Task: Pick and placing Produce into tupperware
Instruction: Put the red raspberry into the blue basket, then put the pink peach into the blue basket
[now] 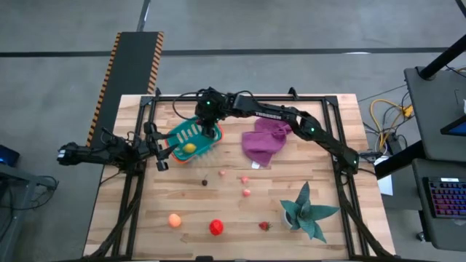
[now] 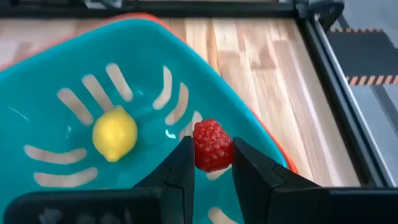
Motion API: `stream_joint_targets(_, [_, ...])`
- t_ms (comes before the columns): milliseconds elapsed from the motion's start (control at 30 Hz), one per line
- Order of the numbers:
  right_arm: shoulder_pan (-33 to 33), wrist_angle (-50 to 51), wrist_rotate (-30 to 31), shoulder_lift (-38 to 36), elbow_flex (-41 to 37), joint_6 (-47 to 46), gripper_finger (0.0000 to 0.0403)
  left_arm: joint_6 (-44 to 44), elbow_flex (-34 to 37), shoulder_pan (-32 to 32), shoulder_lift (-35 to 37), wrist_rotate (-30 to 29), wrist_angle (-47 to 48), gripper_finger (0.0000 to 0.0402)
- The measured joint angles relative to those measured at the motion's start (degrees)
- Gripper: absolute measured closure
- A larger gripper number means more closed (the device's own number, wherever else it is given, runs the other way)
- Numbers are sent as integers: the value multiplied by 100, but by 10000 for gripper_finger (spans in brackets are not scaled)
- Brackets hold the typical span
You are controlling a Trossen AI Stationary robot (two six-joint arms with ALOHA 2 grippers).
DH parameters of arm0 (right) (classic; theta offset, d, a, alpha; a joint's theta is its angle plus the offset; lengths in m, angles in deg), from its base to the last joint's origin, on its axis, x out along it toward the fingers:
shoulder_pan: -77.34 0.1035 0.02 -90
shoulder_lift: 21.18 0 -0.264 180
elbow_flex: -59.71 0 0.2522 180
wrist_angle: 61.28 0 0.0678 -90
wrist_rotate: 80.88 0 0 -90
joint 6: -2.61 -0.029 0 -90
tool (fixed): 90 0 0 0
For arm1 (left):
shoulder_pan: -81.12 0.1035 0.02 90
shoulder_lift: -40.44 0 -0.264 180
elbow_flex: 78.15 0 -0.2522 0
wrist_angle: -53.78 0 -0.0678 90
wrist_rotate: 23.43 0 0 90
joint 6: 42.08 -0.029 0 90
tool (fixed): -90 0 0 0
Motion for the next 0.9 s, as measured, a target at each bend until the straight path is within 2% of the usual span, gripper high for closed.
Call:
stream_joint_targets(467, [-19, 84, 0, 59, -37, -49, 322, 0, 0, 0, -2, 0, -1, 251])
stream_joint_targets(900, [-21, 42, 0, 59, -42, -109, 278, 0, 1, 1, -10, 0, 2, 251])
